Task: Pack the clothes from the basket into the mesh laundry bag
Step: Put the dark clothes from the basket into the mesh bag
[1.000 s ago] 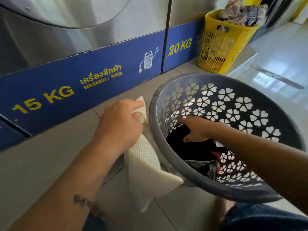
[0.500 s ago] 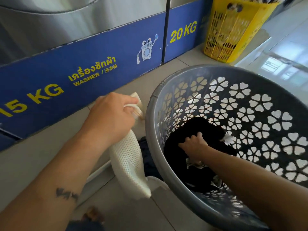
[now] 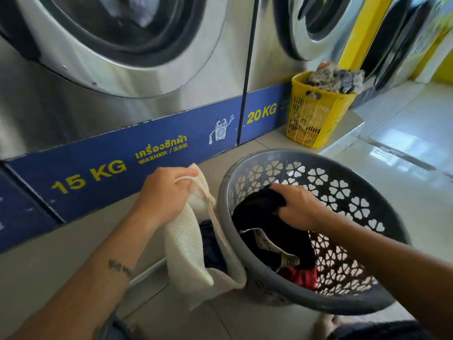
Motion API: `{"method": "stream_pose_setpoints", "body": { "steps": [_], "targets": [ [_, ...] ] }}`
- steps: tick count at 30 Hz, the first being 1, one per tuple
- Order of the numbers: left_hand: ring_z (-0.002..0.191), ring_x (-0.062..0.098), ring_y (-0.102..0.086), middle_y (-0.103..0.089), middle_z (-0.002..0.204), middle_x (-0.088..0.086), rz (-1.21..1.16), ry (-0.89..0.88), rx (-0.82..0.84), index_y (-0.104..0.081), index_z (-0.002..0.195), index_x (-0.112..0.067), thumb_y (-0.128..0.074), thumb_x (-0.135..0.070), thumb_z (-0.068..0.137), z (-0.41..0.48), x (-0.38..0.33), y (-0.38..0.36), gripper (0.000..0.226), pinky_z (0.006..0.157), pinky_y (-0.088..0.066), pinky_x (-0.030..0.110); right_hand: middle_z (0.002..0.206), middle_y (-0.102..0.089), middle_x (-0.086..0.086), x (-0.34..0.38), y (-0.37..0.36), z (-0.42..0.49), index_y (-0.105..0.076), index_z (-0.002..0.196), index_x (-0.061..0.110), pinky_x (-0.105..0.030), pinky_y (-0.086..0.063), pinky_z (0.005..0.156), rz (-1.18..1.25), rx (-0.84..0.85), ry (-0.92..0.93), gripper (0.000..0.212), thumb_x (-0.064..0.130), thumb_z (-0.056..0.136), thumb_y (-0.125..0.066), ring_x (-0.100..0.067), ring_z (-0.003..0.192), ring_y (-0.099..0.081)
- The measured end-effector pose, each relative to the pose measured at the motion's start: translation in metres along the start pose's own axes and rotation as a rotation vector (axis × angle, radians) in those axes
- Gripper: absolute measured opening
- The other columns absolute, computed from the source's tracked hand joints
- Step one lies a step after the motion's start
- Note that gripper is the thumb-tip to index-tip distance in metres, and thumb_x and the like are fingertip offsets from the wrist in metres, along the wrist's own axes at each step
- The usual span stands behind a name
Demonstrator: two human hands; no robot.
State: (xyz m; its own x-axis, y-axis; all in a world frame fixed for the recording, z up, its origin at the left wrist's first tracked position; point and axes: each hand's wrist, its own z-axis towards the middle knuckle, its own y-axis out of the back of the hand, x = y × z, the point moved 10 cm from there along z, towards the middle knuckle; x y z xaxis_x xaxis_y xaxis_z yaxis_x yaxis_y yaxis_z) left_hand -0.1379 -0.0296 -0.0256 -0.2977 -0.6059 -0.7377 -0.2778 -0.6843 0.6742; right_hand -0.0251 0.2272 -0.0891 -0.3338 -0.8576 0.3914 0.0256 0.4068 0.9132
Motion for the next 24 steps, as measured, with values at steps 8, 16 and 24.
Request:
{"method": "stream_pose_setpoints", "body": {
  "steps": [8,16,24],
  "targets": [
    [0.108,0.006,-0.06,-0.069,0.118,-0.012,-0.272,0.038,-0.077,-0.075,0.108,-0.032,-0.052,-0.013,0.092,-0.029,-0.003,0.033,0.034,0.089,-0.044,0.024,0.066,-0.061,0.007,0.12,0.06,-0.087,-0.057,0.079,0.018,-0.029,-0.046,0.059,0.291,-0.408,0.223,0.016,0.028,0.066,-0.057,-0.015,0.064,-0.058],
    [0.106,0.002,-0.061,-0.071,0.111,-0.015,-0.41,0.052,-0.016,-0.077,0.103,-0.034,-0.054,-0.012,0.093,-0.037,0.003,0.031,0.034,0.09,-0.043,0.021,0.129,-0.067,-0.006,0.185,-0.031,-0.099,-0.044,0.145,0.022,-0.036,-0.047,0.103,0.189,0.172,0.447,0.066,0.021,0.083,-0.068,-0.024,0.121,-0.059],
    [0.111,0.002,-0.058,-0.067,0.12,-0.012,-0.372,0.03,-0.027,-0.073,0.116,-0.03,-0.052,-0.012,0.096,-0.028,0.004,0.026,0.035,0.085,-0.038,0.012,0.119,-0.049,0.011,0.152,0.0,-0.061,-0.028,0.136,0.032,-0.042,-0.048,0.099,0.04,-0.112,0.35,0.083,0.028,0.073,-0.081,-0.019,0.115,-0.052]
  ]
}}
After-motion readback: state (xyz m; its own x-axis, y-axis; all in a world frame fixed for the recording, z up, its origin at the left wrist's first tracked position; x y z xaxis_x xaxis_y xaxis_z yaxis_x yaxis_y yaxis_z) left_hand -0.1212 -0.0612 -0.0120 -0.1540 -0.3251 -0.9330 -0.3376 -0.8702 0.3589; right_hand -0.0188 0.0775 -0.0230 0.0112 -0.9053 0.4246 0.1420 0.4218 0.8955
